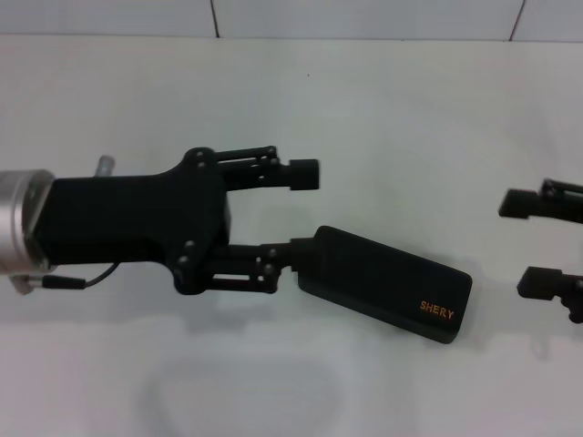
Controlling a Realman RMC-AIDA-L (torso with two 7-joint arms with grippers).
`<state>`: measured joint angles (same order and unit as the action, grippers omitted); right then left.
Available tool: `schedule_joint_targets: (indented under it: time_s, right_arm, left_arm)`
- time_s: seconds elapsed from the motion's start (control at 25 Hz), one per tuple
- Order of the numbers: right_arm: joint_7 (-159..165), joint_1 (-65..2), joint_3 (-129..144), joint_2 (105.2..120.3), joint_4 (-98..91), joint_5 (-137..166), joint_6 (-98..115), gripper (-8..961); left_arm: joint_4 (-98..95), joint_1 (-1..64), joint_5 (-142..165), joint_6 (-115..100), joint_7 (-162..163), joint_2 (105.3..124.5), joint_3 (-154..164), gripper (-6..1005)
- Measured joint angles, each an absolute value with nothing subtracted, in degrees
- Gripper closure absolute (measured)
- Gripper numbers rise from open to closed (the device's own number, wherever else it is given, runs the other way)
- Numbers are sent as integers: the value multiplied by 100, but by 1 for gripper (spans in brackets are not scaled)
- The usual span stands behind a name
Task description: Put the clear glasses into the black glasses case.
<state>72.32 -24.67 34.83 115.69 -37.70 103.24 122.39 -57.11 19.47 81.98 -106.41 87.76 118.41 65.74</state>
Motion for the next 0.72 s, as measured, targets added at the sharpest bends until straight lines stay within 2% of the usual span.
schedule_joint_targets:
  time_s: [0.12,0.24,0.72]
  right_arm:
    - [7231,-2613,3524,11579,-3716,10340,12215,269]
    - [7230,-2773,3752,11579,-3565,10324,12133,79]
    - [7253,-2929,3999,11592,-3545,10001,12085,83]
  left_arm:
    - [-5489,1887,8212,-10642,8588,11793,6516,242]
    - [-5291,1867,8215,-10643,8451,11757,6411,228]
    - [-5233,1719,8220,-10749,8165,11734,6319,207]
